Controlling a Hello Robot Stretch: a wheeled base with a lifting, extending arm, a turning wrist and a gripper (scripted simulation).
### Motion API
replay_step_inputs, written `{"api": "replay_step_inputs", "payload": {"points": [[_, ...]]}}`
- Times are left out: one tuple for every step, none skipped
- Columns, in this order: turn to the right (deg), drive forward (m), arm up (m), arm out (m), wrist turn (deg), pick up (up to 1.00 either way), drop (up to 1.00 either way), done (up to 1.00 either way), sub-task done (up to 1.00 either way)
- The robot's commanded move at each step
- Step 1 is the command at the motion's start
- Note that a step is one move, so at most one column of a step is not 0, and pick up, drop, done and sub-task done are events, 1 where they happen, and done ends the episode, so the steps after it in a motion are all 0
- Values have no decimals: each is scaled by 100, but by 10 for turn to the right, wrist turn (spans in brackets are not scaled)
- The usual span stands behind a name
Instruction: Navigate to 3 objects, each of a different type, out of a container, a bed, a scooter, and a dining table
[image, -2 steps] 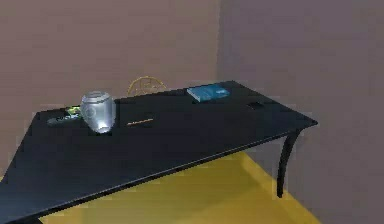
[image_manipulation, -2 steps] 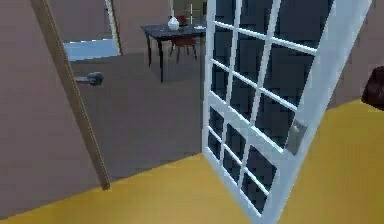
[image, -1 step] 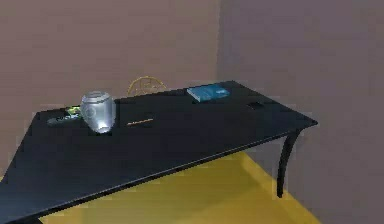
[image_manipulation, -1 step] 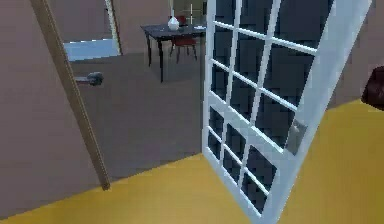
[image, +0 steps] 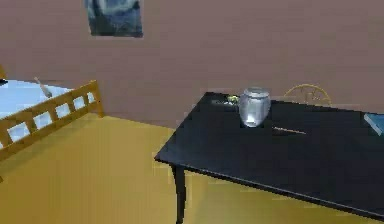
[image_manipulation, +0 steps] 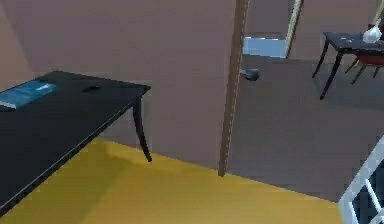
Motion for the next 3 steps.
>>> {"api": "replay_step_inputs", "payload": {"points": [[-450, 0, 0, 0, 0, 0, 0, 0, 0], [-120, 0, 0, 0, 0, 0, 0, 0, 0], [0, 100, 0, 0, 0, 0, 0, 0, 0]]}}
